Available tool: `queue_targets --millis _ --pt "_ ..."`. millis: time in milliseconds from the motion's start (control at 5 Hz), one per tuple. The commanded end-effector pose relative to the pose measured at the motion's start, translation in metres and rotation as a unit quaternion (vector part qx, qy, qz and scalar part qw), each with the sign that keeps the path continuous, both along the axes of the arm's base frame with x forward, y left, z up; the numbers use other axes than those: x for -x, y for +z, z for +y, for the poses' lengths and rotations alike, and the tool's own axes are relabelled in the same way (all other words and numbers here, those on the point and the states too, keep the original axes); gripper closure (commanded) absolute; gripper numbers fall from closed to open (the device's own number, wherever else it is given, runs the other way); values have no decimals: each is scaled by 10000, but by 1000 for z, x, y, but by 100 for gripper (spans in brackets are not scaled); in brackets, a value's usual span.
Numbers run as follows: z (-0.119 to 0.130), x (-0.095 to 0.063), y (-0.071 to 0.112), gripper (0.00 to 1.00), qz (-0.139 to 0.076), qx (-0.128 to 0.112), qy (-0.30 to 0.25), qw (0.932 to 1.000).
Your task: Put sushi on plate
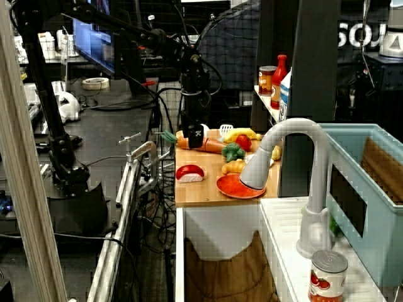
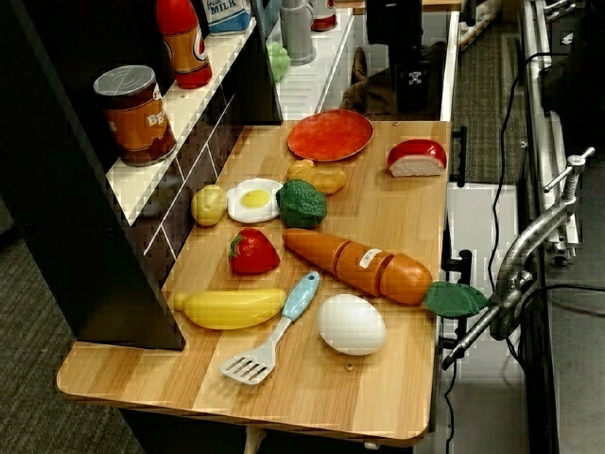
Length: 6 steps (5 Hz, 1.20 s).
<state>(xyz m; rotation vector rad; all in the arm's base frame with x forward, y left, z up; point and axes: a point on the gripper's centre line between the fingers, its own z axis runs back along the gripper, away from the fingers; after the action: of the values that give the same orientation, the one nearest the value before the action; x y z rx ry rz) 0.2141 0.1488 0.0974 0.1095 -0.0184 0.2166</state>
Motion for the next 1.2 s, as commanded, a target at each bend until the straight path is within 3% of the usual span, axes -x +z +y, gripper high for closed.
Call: queue_targets --millis 0,800,1000 --pt "5 -5 -5 0 -166 -100 99 9998" --pt "-1 -11 -38 0 -488 -117 236 9985" --pt "1 -13 -47 0 -413 -221 233 9986"
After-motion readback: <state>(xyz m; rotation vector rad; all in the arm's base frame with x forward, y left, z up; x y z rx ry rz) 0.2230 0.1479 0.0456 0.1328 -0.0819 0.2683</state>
